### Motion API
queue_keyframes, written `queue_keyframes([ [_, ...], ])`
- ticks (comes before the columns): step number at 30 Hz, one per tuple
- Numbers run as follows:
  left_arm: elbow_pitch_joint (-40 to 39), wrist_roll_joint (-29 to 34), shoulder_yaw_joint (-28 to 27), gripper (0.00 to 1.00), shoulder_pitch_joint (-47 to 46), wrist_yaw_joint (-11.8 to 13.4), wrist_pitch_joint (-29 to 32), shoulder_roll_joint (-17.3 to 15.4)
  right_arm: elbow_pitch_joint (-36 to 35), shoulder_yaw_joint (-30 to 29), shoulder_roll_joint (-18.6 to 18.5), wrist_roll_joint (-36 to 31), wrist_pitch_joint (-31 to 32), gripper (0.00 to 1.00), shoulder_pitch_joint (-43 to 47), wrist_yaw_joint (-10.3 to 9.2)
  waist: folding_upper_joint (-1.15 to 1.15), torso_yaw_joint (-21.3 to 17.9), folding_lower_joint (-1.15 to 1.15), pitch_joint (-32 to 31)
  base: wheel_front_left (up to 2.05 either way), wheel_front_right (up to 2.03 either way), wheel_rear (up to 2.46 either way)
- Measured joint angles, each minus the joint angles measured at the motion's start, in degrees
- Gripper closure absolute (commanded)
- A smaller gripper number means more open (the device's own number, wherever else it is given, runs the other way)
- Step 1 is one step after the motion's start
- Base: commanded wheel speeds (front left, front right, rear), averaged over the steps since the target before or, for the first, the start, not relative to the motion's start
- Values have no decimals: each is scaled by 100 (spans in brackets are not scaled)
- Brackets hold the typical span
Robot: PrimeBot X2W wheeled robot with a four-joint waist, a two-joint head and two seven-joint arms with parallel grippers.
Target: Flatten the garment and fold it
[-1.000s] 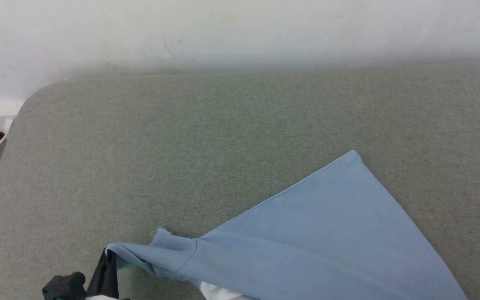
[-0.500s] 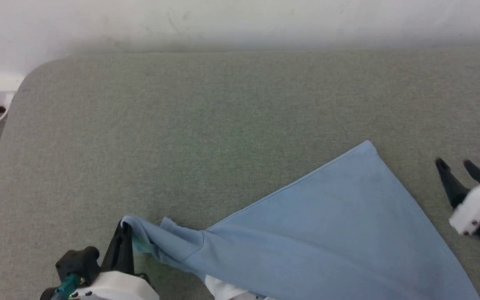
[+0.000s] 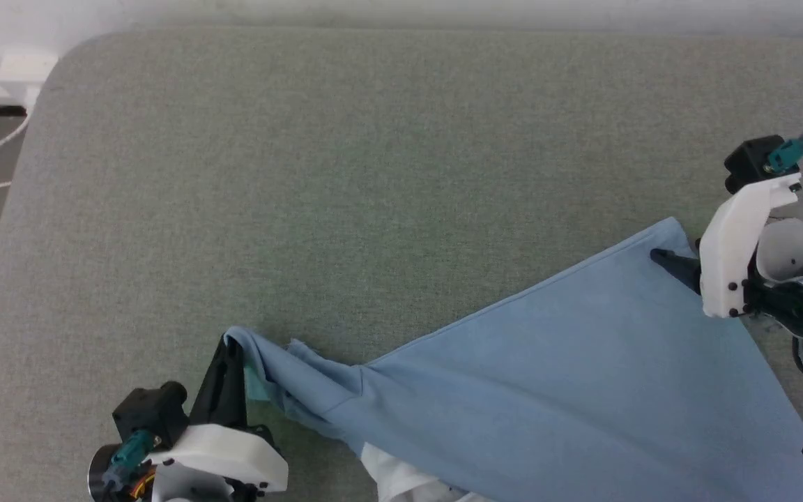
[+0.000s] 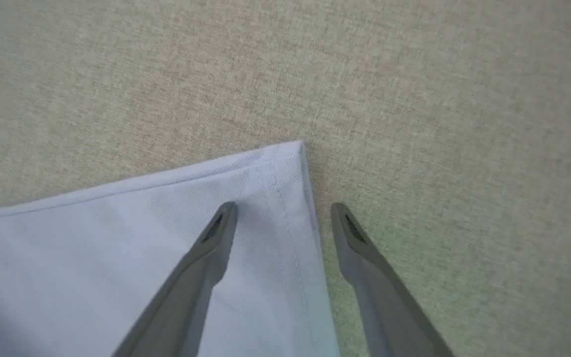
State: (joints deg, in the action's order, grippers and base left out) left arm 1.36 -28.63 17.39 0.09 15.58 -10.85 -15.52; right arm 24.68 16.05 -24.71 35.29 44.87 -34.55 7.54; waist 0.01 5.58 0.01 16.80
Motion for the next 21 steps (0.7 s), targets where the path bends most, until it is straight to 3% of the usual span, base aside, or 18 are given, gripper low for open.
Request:
queue_keyframes([
  [8, 159, -1, 47, 100, -137, -88, -96, 75, 560, 287, 55, 226, 498, 0, -478, -1, 0, 81, -2, 280, 0, 0, 0],
  [9, 178, -2, 45, 100, -151, -92, -103, 75, 591, 312, 54, 268, 569, 56, -518, -1, 0, 80, -2, 285, 0, 0, 0],
  [10, 202, -2, 45, 100, -164, -92, -103, 74, 606, 344, 54, 289, 635, 83, -545, -2, 0, 74, -2, 281, 0, 0, 0],
  [11, 223, -2, 45, 100, -168, -94, -103, 65, 626, 376, 56, 323, 667, 100, -563, -3, 0, 68, -2, 272, 0, 0, 0],
  [17, 294, -7, 20, 100, -185, -101, -45, -48, 655, 614, 122, 653, 647, 100, -532, -3, 0, 16, -1, 135, 0, 0, 0],
  [21, 209, 14, -58, 100, -376, -152, 107, -326, 536, 630, 168, 915, 199, 100, -388, -1, 0, -15, -1, -42, 0, 0, 0],
])
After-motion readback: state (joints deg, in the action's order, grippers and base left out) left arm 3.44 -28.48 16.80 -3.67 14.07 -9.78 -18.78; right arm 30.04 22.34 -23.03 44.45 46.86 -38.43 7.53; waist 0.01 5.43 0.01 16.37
